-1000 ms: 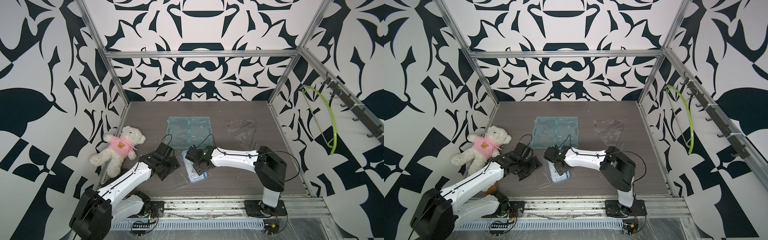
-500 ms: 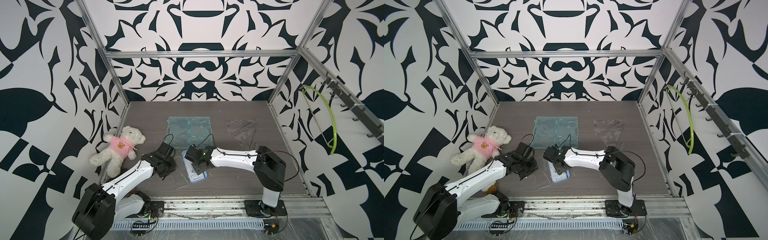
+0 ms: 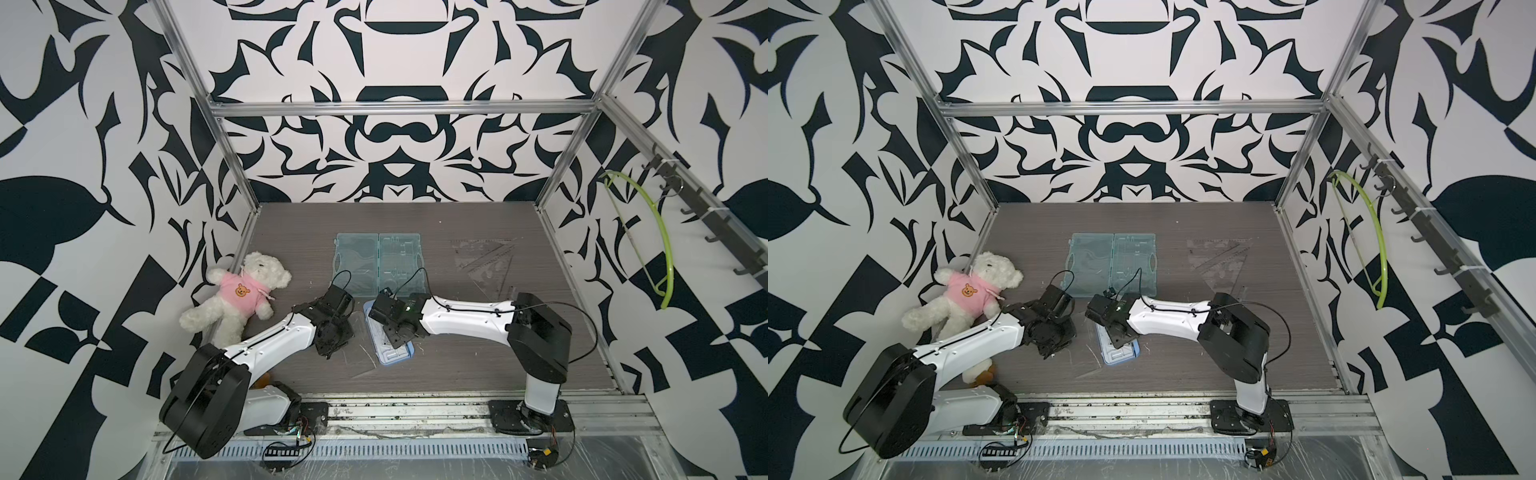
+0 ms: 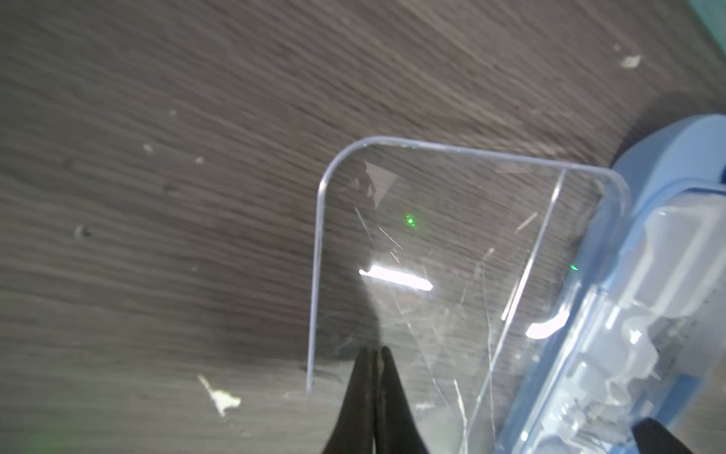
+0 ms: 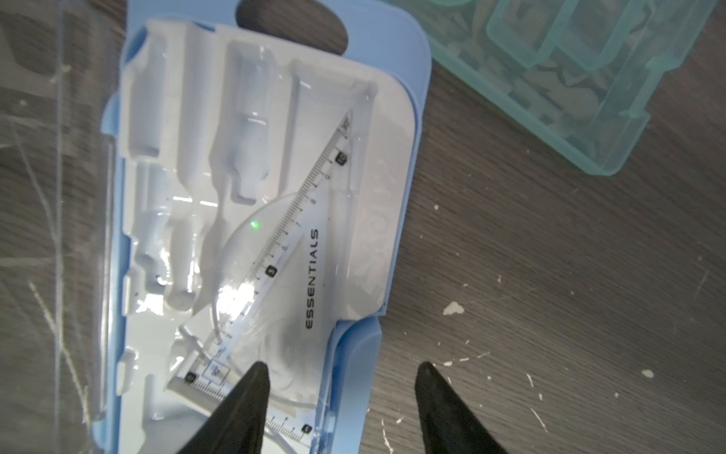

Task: Open the ruler set and take out the ruler
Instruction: Pick up the ruler from the ruler set box.

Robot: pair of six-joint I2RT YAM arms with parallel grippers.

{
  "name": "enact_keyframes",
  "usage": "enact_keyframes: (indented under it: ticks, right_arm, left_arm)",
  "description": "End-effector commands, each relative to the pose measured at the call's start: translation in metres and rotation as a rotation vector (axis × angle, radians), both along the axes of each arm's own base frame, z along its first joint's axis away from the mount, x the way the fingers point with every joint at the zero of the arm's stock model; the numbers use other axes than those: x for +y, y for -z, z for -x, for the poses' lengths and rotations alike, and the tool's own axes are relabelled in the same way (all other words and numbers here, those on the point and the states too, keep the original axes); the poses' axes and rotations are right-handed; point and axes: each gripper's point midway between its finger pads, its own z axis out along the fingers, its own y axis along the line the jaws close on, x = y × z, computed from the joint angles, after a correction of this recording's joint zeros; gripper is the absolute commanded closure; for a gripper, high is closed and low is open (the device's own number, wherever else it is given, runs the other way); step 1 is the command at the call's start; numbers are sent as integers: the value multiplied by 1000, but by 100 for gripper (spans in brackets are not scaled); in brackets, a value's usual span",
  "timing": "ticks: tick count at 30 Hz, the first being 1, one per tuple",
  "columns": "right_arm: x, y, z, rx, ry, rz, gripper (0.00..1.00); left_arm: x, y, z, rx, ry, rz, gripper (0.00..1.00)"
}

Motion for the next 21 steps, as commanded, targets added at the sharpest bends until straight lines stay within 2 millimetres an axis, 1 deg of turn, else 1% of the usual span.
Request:
enact_keyframes:
  ticks: [1, 6, 13, 18, 21]
  right_arm:
    - [6, -18, -6, -46, 17, -43, 39]
    - [5, -10, -6, -40, 18, -20, 39]
    - [-4, 0, -10, -60, 37, 36, 41]
    - [-4, 8, -10, -48, 35, 50, 41]
    - [-2, 10, -9, -46, 33, 47, 41]
  left_arm:
    - [2, 0, -4, -4, 8, -23, 94]
    - [1, 0, -4, -2, 9, -22, 94]
    - [2, 0, -4, 0, 9, -21, 94]
    - [2, -1, -4, -2, 13, -25, 94]
    - [2, -1, -4, -2, 13, -25, 94]
